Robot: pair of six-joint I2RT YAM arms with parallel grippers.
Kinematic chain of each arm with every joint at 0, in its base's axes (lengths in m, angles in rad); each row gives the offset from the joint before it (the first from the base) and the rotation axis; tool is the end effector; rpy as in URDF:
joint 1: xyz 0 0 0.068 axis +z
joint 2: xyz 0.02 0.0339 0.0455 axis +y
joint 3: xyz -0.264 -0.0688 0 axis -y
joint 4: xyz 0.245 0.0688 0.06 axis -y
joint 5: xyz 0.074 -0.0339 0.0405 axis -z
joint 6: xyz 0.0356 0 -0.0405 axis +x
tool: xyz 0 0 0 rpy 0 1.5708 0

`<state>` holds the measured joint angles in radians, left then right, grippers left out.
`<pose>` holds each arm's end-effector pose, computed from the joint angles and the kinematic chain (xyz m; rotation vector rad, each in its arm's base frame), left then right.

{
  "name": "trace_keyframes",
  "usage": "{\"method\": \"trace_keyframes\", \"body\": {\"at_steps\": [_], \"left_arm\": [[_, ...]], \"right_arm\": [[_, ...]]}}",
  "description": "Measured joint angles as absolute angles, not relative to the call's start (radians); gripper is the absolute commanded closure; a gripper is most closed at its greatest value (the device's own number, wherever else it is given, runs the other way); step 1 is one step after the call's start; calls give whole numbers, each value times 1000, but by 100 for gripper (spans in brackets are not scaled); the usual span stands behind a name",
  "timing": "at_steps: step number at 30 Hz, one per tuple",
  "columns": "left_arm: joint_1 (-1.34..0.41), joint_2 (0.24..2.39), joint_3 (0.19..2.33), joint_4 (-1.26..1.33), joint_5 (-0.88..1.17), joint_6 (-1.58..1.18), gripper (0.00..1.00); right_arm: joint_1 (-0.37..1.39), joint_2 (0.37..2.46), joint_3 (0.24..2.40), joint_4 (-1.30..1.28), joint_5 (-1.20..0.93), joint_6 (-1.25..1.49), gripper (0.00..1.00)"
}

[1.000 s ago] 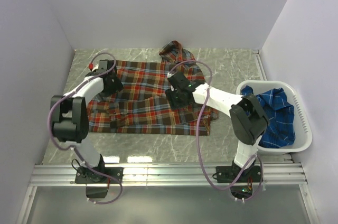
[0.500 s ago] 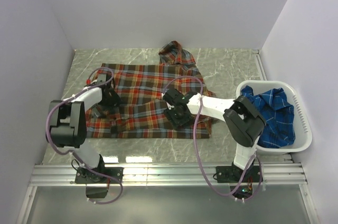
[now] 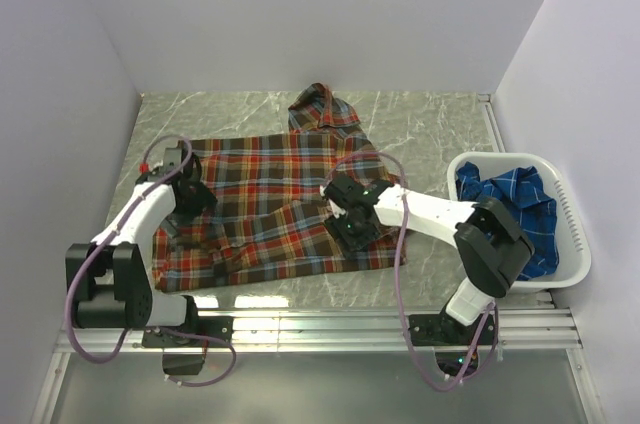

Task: Fold and stack the long sleeve shirts
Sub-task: Fold the shirt

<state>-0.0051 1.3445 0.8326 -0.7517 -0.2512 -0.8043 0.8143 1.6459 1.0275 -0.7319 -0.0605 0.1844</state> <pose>0.2366 0.0076 0.1997 -1.1227 2.5198 0.1520 0.2031 0.2183 0.1767 -0.9288 2.8187 0.2361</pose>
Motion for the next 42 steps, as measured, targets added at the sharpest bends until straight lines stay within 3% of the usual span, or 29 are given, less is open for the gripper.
{"method": "trace_keyframes", "body": {"at_steps": [5, 10, 19, 35, 42], "left_arm": [[-1, 1424, 1040, -731, -275, -787, 1], [40, 1604, 1248, -666, -287, -764, 1], [123, 1946, 1573, -673, -307, -785, 3], [162, 2162, 1702, -627, -311, -800, 3], [167, 2166, 1682, -581, -311, -790, 3]], "right_arm": [[726, 1626, 1179, -740, -57, 182, 37], [499, 1646, 1370, -680, -64, 229, 36], [273, 1880, 1568, -538, -82, 373, 42], [224, 2296, 1956, -502, -143, 369, 44], [224, 2370, 1987, -508, -152, 379, 43]]}}
